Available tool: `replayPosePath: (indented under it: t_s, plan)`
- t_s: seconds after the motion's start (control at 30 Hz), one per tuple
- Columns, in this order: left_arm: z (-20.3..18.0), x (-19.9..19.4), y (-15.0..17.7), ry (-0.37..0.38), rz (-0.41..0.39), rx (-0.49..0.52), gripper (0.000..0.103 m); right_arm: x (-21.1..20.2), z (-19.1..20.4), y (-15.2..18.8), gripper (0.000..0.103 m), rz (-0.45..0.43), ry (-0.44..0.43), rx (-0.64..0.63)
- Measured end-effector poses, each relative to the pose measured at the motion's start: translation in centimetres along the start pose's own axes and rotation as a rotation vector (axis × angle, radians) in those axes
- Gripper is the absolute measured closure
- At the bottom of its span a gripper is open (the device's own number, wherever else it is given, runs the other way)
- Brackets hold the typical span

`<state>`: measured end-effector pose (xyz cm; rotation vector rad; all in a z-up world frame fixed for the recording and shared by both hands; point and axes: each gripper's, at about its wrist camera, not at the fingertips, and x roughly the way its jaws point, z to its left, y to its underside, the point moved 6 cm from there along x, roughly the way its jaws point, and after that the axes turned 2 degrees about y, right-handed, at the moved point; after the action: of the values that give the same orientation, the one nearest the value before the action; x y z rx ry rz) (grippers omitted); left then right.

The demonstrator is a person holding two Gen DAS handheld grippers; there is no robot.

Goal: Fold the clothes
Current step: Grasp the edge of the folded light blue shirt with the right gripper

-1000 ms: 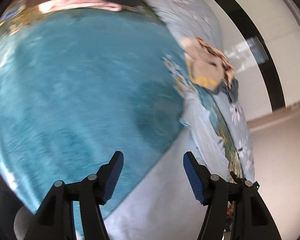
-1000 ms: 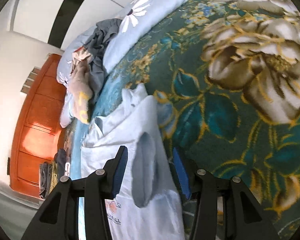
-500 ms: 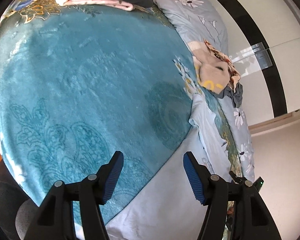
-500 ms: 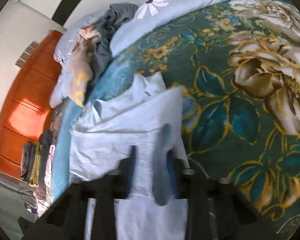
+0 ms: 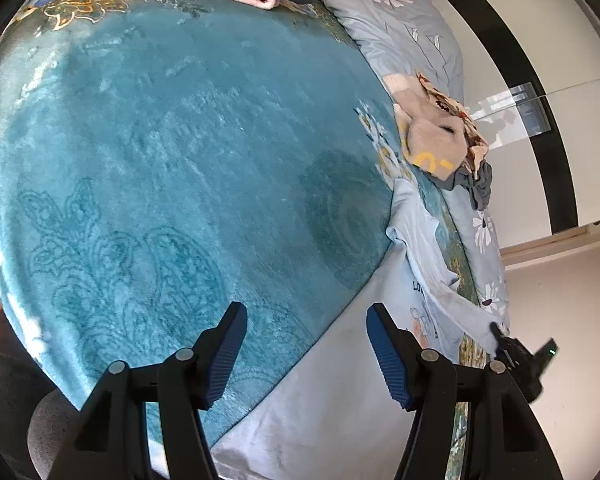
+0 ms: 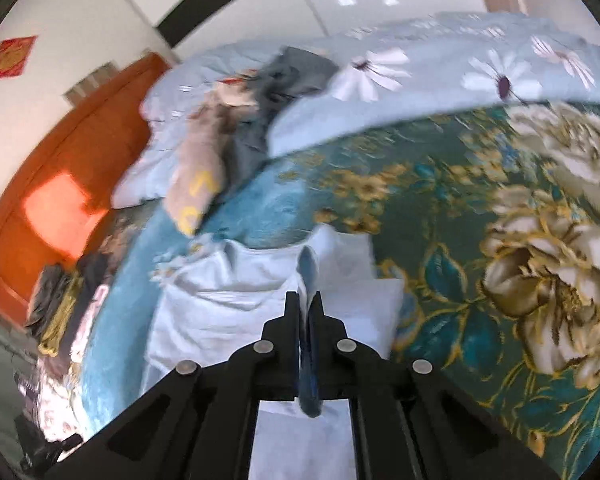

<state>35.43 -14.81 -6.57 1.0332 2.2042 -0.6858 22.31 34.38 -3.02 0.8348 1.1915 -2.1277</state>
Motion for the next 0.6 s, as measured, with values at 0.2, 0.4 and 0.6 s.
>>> replayPosePath:
  t_s: [0.2,0.4,0.6]
  plan:
    - [0.1,-0.1,0.3,0.004,0.013,0.009,0.037,3.0,-4.4,2.6,0.1,0.089,0.039,0.119]
    - [0.0,0.8,1.3,0.008,0.064,0.041,0.037,2.1,-5.7,3.0,0.094,0.079,0.067,0.181]
    - [0.5,1.5,2.8,0.007,0.13,0.093,0.037,-1.4,-6.7,5.9,0.072,0.093,0.002,0.261]
